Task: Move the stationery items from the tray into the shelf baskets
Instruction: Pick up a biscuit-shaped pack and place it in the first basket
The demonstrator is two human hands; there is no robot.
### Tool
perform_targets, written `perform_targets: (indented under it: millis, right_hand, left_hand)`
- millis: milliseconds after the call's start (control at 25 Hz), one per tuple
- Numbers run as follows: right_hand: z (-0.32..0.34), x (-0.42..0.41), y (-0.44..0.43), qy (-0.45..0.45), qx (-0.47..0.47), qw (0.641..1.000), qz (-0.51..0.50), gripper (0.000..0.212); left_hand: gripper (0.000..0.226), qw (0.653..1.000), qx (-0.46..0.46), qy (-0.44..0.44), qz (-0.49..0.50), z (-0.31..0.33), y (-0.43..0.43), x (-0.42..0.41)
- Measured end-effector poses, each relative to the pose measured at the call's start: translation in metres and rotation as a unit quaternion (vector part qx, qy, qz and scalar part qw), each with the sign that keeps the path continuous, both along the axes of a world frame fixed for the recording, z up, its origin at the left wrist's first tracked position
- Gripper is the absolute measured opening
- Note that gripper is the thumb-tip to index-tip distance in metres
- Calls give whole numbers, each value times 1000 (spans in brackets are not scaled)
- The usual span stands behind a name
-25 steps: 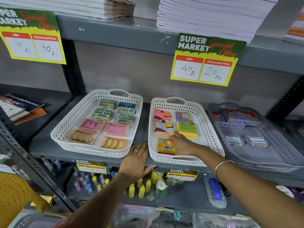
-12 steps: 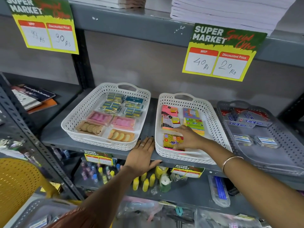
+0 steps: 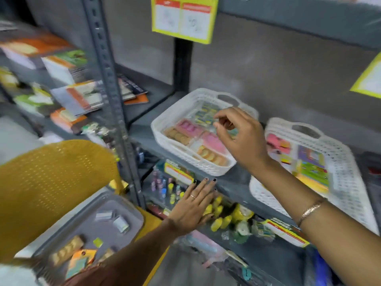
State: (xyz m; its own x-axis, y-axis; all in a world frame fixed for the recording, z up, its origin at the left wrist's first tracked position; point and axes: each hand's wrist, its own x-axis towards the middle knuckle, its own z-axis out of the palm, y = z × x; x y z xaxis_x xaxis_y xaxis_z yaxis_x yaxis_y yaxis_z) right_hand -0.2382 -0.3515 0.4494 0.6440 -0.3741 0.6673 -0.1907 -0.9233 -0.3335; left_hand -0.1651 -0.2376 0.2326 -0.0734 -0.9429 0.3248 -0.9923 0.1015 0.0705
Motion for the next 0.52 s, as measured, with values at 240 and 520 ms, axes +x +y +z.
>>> perform_targets:
  millis: [240, 520]
  right_hand:
    - [-96, 118, 78, 114, 14, 979, 166, 24]
    - [-295, 193, 143, 390, 106, 890, 210, 24]
  left_hand:
    - [62, 955, 127, 73, 259, -87, 139, 71]
    - [76, 854, 220, 174, 438, -189, 266, 84]
